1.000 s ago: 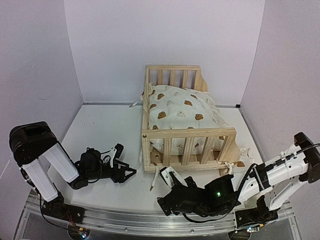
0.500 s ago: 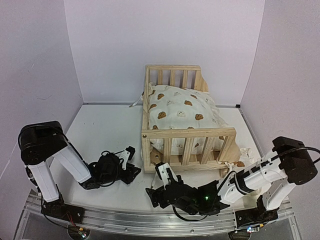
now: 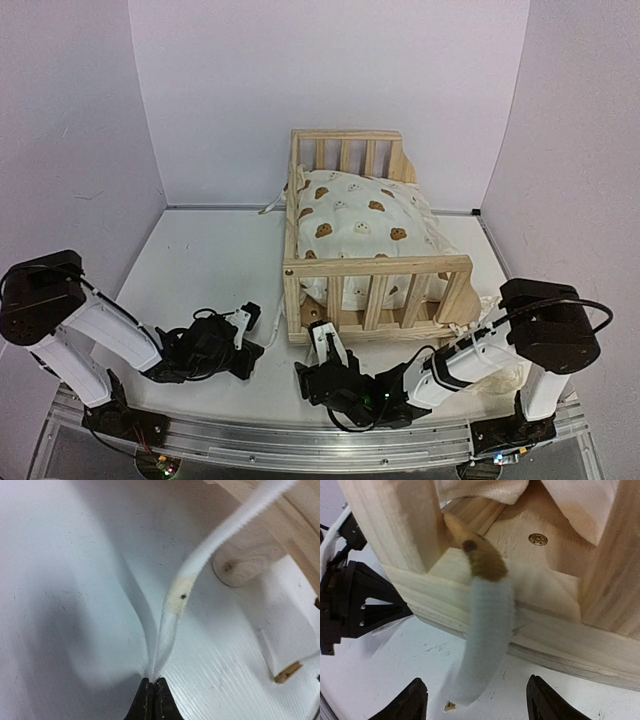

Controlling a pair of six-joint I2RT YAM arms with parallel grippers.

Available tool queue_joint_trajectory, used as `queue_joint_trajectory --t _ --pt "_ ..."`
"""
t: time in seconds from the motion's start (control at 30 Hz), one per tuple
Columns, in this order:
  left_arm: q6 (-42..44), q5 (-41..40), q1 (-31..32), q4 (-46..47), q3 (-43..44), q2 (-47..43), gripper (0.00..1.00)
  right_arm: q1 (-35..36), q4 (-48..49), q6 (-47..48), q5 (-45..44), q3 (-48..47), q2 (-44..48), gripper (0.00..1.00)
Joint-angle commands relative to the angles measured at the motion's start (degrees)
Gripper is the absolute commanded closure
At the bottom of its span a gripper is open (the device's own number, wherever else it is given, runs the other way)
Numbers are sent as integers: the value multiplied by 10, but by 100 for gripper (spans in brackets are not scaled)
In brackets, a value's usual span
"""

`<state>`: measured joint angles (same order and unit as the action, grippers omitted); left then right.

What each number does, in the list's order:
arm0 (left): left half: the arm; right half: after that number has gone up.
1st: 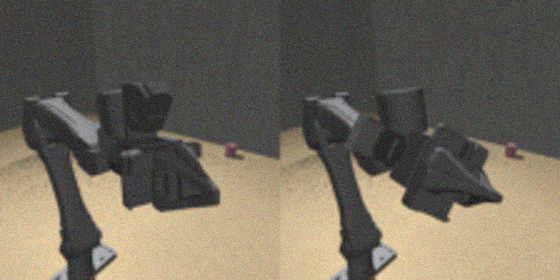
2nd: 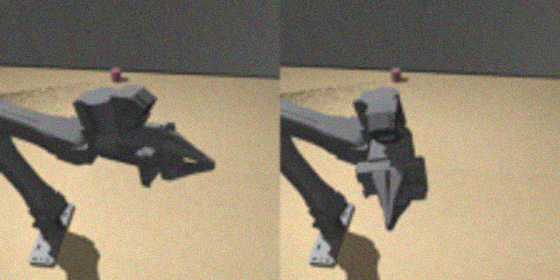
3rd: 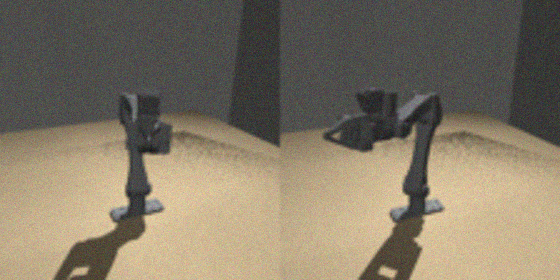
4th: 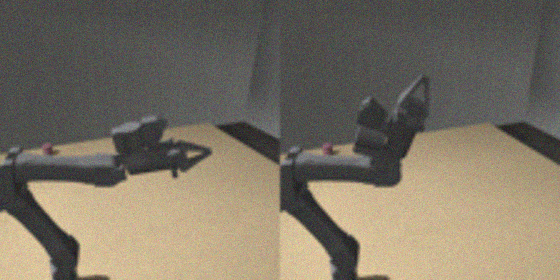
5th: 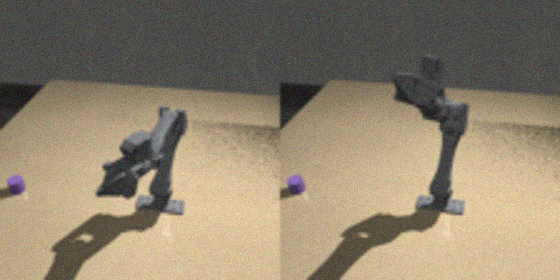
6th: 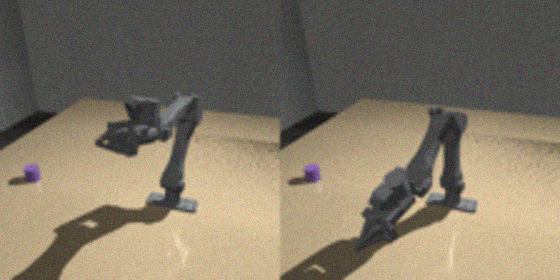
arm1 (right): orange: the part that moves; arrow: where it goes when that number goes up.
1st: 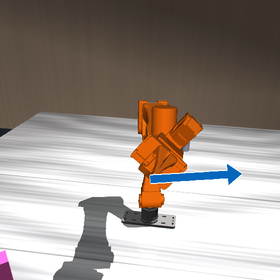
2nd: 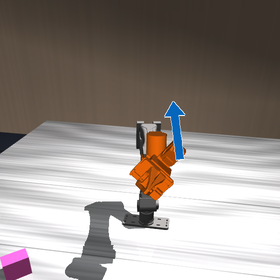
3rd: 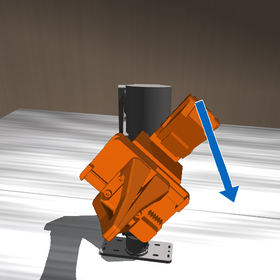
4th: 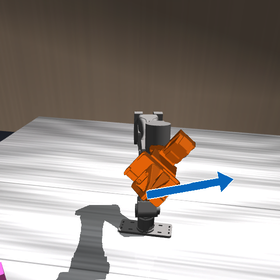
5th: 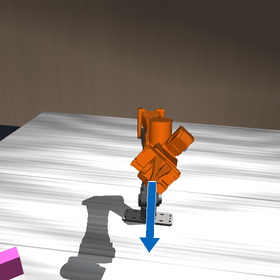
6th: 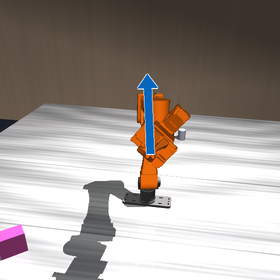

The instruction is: Set up the pet bed

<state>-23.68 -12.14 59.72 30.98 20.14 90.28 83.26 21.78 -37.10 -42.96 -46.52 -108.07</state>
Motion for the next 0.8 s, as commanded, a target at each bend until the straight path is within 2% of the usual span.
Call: queue_joint_trajectory --t 0.0,0.13,0.2,0.27,0.4,0.47,0.53,0.67,0.77 --pt "-43 68 9 -24 -19 -94 100 1 28 -7 -43 -35 -25 35" --pt "-114 148 9 -26 -43 -139 100 2 30 -10 -43 -46 -34 49" --pt "-151 174 10 -25 -55 -153 100 2 30 -1 -25 -44 -30 69" --pt "-164 184 9 -30 -56 -163 99 3 31 5 1 -34 -20 83" --pt "-188 134 9 -94 -41 -199 53 8 40 16 53 -12 9 100" --pt "-187 100 8 -98 -43 -218 28 12 39 19 77 -4 28 100" --pt "-156 81 3 -103 -33 -222 16 13 38 14 88 7 46 100" --pt "-34 54 -5 -96 14 -166 13 14 49 3 95 33 71 100" --pt "16 42 -12 -96 61 -95 13 14 60 10 97 41 80 100"
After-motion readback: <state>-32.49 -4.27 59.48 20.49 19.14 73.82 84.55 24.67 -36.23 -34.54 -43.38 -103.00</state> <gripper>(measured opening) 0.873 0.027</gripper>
